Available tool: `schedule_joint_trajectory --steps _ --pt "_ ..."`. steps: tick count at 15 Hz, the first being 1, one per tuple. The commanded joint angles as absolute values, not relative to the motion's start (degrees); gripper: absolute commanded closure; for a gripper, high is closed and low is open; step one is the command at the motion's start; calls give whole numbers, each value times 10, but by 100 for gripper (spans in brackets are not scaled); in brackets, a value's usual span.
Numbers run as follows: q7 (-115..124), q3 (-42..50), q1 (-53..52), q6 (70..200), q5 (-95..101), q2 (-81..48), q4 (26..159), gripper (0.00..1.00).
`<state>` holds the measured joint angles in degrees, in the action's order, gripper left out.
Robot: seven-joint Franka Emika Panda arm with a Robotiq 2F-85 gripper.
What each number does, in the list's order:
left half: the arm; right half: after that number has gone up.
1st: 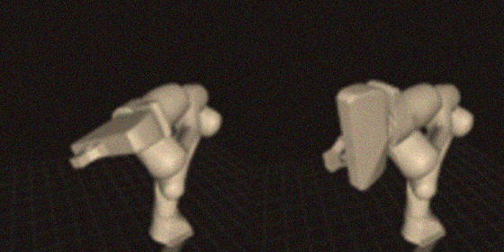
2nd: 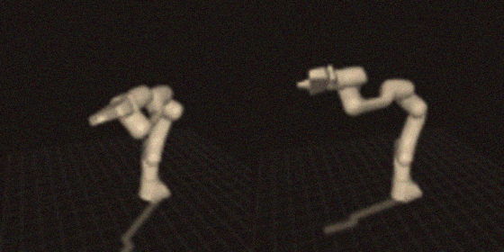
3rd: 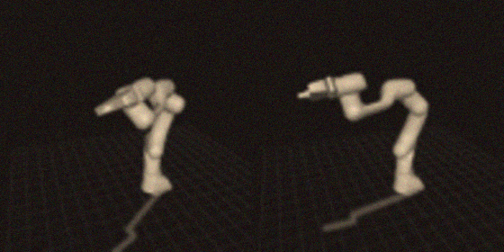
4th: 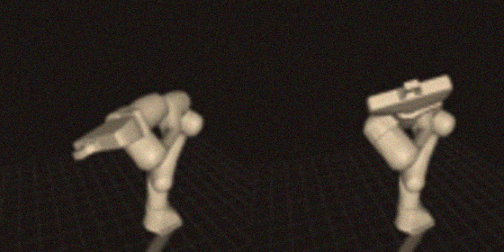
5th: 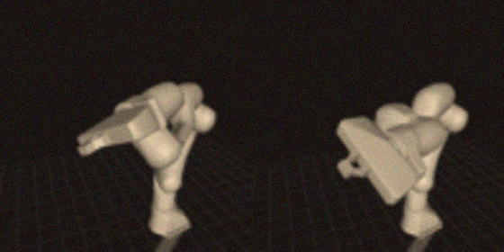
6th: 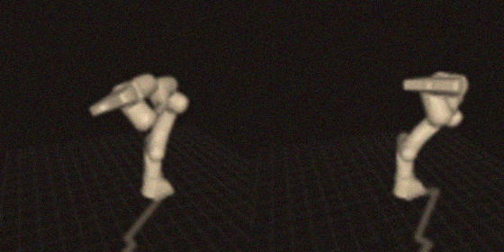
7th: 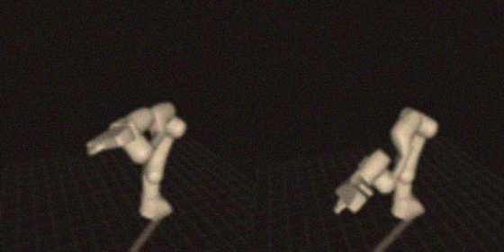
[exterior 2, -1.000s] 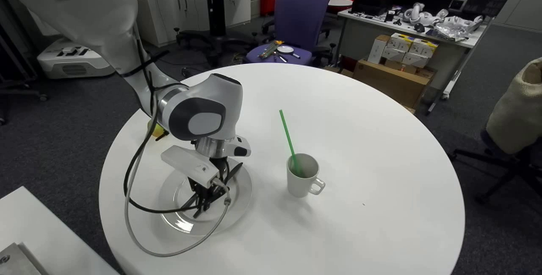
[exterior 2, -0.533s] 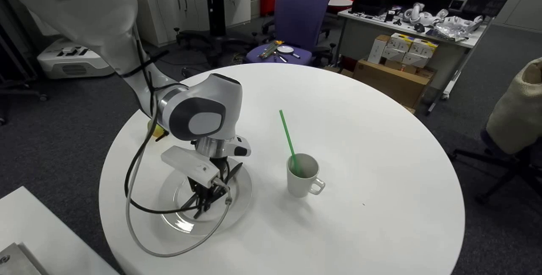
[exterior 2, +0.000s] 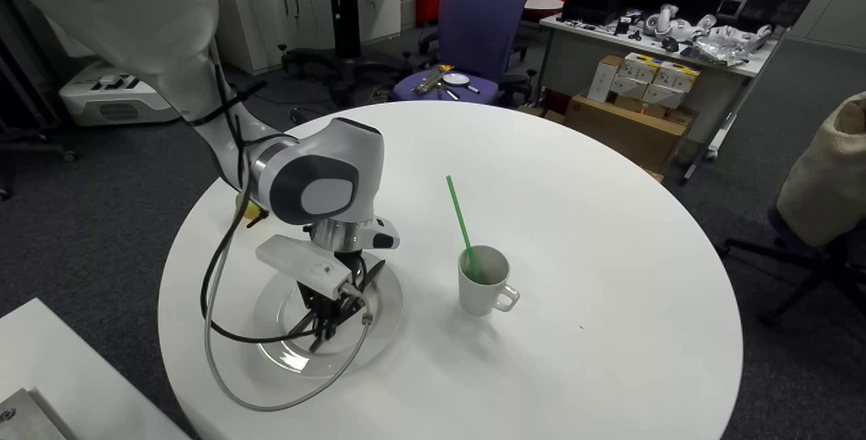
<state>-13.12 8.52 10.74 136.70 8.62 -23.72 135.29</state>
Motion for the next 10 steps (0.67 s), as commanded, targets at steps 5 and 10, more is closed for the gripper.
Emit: schedule_joint_trajectory --steps 5,10 --pt "-119 89 98 1352 102 -227 1361 97" --pt "-122 88 99 1353 101 -222 1365 97"
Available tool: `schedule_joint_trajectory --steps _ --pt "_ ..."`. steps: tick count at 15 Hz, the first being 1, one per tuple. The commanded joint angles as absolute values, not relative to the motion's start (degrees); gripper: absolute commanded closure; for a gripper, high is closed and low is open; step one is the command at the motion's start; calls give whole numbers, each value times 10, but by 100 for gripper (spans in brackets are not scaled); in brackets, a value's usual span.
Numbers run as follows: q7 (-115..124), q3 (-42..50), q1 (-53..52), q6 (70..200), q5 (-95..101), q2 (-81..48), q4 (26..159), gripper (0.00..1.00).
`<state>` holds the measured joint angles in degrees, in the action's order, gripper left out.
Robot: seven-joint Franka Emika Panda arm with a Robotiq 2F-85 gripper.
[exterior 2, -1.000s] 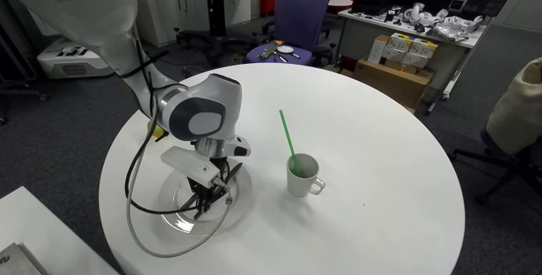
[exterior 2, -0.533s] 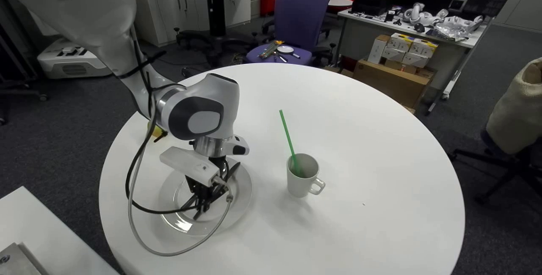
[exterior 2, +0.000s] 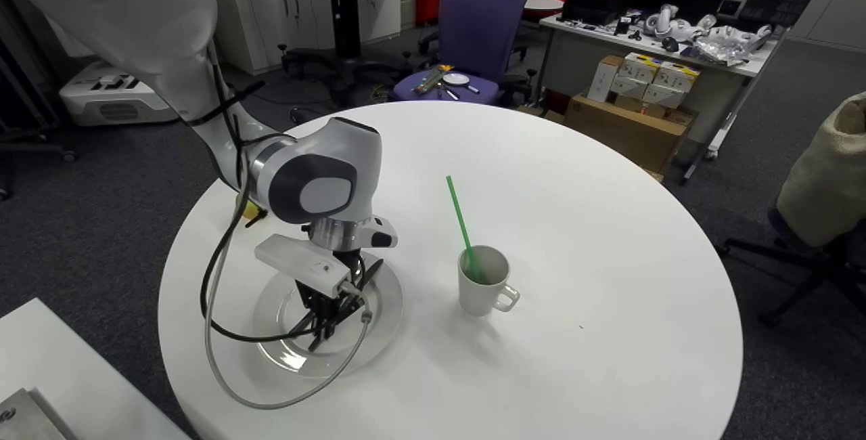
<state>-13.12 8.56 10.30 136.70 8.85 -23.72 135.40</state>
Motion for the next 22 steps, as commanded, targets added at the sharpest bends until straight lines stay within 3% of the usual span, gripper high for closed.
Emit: schedule_joint_trajectory --steps 1,22 --pt "-122 88 99 1353 101 -222 1365 97" --pt "-125 83 104 1345 84 -219 1365 97"
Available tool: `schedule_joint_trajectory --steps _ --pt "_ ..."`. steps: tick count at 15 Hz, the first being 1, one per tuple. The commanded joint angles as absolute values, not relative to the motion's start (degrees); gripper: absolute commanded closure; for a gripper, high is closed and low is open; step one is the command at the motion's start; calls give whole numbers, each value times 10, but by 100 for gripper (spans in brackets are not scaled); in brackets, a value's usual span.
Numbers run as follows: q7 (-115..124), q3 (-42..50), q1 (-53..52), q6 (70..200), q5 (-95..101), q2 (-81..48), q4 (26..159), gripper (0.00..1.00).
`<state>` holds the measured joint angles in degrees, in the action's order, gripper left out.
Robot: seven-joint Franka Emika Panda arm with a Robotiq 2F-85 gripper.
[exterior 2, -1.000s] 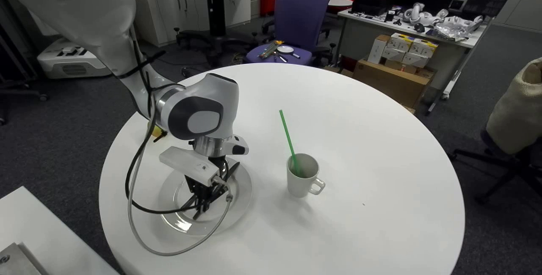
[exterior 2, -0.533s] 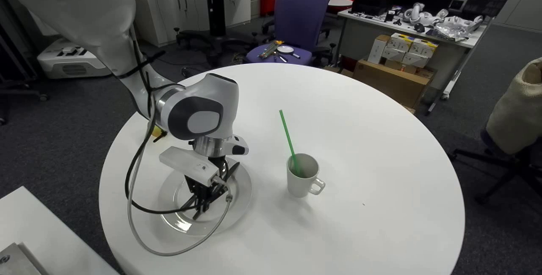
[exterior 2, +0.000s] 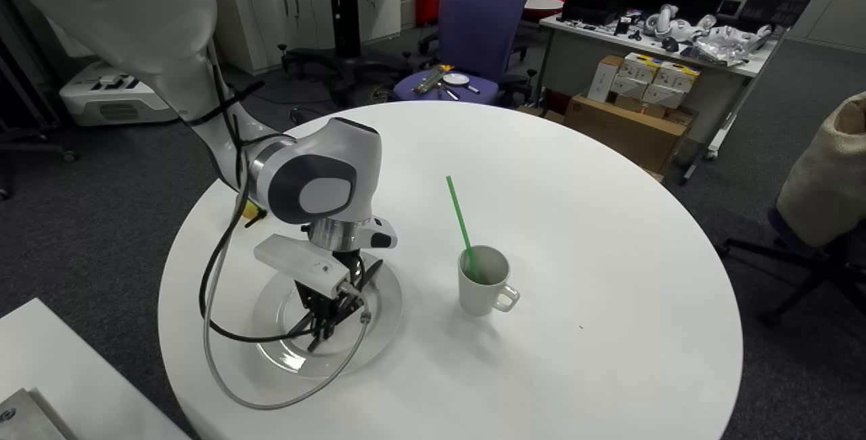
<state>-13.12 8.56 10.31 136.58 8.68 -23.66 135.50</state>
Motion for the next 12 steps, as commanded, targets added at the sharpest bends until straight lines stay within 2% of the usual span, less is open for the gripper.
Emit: schedule_joint_trajectory --steps 1,10,11,12 --pt "-125 83 104 1344 84 -219 1365 97" --pt "-124 81 105 1342 76 -220 1362 97" --pt "-124 81 105 1342 76 -220 1362 81" --pt "-123 81 105 1341 76 -221 1362 61"
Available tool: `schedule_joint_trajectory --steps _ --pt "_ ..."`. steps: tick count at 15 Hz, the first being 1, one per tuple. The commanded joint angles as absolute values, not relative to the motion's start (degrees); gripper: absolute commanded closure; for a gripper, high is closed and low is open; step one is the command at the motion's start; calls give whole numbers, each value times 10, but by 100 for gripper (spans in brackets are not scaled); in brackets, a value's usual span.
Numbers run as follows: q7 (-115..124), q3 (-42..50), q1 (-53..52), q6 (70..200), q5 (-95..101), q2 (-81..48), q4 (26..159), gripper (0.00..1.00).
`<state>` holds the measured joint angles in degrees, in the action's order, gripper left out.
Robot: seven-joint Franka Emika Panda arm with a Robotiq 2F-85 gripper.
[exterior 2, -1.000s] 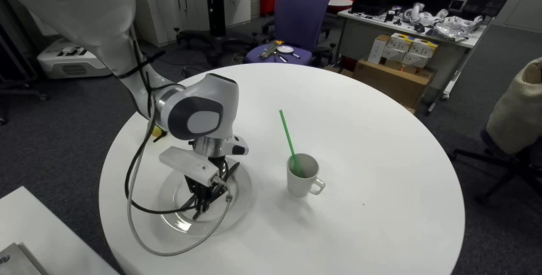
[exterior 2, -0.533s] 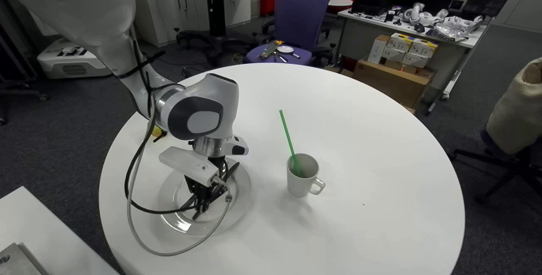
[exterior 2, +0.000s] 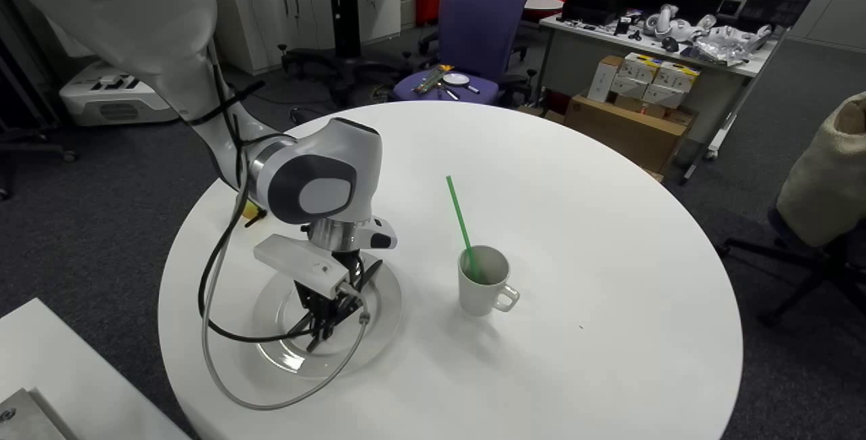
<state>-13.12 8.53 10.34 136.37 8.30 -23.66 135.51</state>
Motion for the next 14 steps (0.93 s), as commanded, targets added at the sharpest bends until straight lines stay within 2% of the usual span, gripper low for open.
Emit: schedule_joint_trajectory --steps 1,2,5,7,9,10,14 --pt "-124 81 105 1340 75 -221 1361 56" --pt "-124 81 105 1339 75 -221 1361 47" --pt "-126 81 107 1339 73 -216 1365 60" --pt "-129 80 108 1339 71 -212 1367 76" --pt "-131 81 110 1344 69 -204 1372 80" --pt "-130 81 110 1346 69 -202 1373 77" --pt "-132 82 111 1344 67 -195 1374 77"
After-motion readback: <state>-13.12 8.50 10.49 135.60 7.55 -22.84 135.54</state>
